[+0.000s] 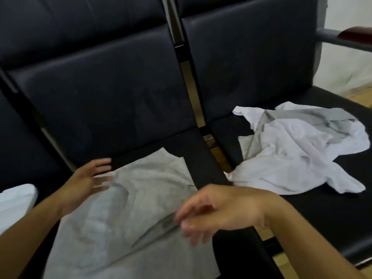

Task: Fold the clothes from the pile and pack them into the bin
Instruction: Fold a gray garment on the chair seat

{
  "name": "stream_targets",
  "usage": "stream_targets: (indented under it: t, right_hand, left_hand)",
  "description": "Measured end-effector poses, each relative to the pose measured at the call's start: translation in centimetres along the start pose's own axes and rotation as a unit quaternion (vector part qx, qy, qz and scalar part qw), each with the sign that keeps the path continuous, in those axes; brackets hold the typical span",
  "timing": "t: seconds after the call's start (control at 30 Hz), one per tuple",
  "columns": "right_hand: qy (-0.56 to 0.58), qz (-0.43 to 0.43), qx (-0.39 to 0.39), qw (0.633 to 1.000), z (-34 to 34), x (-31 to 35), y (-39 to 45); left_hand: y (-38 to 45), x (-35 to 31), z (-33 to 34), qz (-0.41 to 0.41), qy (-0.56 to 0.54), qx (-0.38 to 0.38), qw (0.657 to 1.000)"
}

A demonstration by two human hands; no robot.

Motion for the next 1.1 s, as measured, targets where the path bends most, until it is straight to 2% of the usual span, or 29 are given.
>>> stream_targets:
  t: [0.03, 0.1, 0.17, 0.23, 0.3, 0.4, 0.47, 0.57, 0.63, 0.73, 0.83, 0.9, 0.97, 1.03, 1.1]
  right_hand:
    - [-0.088, 0.053, -0.051, 0.993, -0.3, -1.0, 0.3]
    - [-0.255, 0.205, -0.128, 0.936, -0.7, -2.5, 0.7]
    - [-0.305, 0.303, -0.124, 0.894, 0.0, -2.9, 1.4]
    - [-0.302, 0.318, -0.135, 0.889, 0.9, -3.2, 2.5]
    - [-0.334, 0.308, -0.173, 0.874, 1.7, -3.2, 4.2]
    - [-0.369, 0.305, -0.190, 0.857, 2.2, -3.6, 6.3]
    - [-0.363, 0.300, -0.188, 0.862, 1.9, -3.9, 6.9]
    - [-0.352, 0.285, -0.222, 0.863, 0.7, -4.1, 6.2]
    - [-0.355, 0.265, -0.271, 0.854, -0.4, -4.0, 5.1]
    - [-0.308, 0.223, -0.364, 0.850, -2.6, -3.8, 3.4]
    - [-0.265, 0.142, -0.473, 0.828, -4.0, -2.4, 1.5]
    - [-0.260, 0.064, -0.546, 0.794, -4.5, -1.2, 0.4]
    - [-0.239, -0.021, -0.613, 0.753, -3.9, 1.3, -0.6]
    - [-0.178, -0.105, -0.660, 0.722, -3.2, 3.3, -1.5]
    - [-0.170, -0.166, -0.669, 0.704, -2.1, 5.8, -2.8]
  left_hand:
    - [-0.6, 1.1, -1.1, -0.004, 0.067, -0.001, 0.998]
    - [0.1, 1.7, -1.2, 0.015, 0.137, 0.000, 0.990]
    - [2.3, 1.0, 0.7, 0.092, 0.233, 0.008, 0.968]
    - [4.6, -0.4, 3.7, 0.166, 0.373, 0.074, 0.910]
    - [6.8, -2.0, 6.8, 0.202, 0.484, 0.141, 0.840]
    - [9.9, -4.2, 11.2, 0.221, 0.547, 0.185, 0.786]
    - [11.4, -4.9, 12.7, 0.196, 0.586, 0.208, 0.758]
    - [12.2, -5.2, 12.2, 0.099, 0.589, 0.215, 0.772]
    - [12.0, -5.0, 10.5, 0.076, 0.563, 0.195, 0.800]
    - [10.1, -5.4, 6.8, 0.134, 0.434, 0.092, 0.886]
    - [5.1, -6.7, 2.9, 0.215, 0.336, -0.053, 0.915]
    - [1.5, -7.4, 0.9, 0.255, 0.271, -0.123, 0.920]
    - [-3.3, -8.8, -1.6, 0.298, 0.237, -0.188, 0.905]
    - [-7.9, -10.4, -3.5, 0.329, 0.251, -0.213, 0.885]
    - [-12.6, -12.2, -5.2, 0.334, 0.293, -0.211, 0.870]
Point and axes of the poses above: each hand's wrist, its own y-axis towards the middle knuckle, its own z-axis out of the palm, x = y × z, the point moved 1 cm from there along y, towards the middle knuckle, and after that the axes turned 8 degrees about x, right-handed, at the moved point
